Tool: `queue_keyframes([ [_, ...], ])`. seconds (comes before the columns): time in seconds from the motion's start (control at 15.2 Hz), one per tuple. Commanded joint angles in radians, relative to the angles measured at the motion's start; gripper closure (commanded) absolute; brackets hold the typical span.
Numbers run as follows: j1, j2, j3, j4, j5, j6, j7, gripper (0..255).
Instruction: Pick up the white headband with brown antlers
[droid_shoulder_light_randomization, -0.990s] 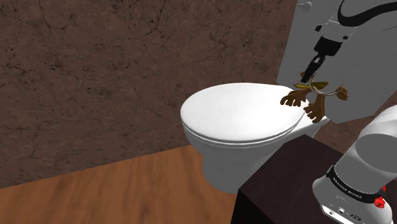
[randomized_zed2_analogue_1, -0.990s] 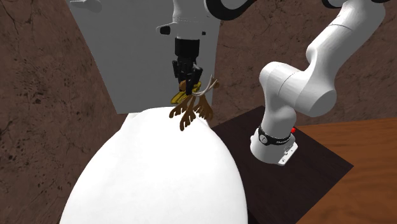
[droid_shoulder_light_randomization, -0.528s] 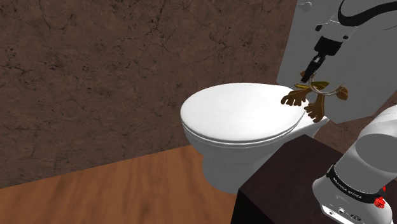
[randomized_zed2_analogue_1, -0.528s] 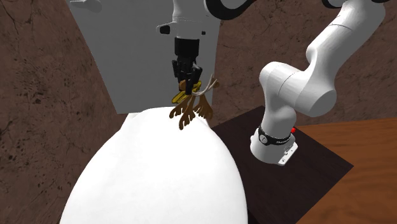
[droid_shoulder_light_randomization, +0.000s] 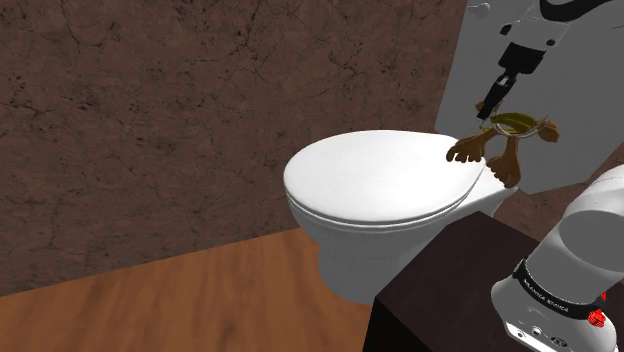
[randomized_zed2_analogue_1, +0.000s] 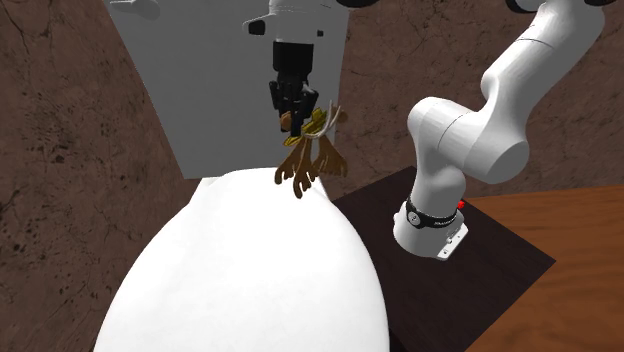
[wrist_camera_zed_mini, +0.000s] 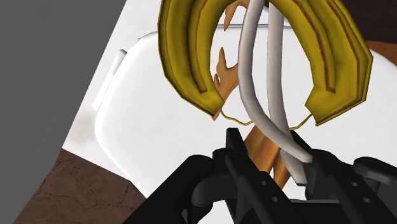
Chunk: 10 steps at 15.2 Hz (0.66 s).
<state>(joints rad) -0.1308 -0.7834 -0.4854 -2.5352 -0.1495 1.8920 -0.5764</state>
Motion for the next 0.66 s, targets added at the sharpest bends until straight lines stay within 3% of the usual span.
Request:
queue_keyframes([
  [0.0, 0.002, -0.004, 0.008, 0.022, 0.005, -0.026, 0.004, 255],
  [0.59, 0.012, -0.002, 0.031, 0.117, 0.022, -0.118, 0.015, 255],
])
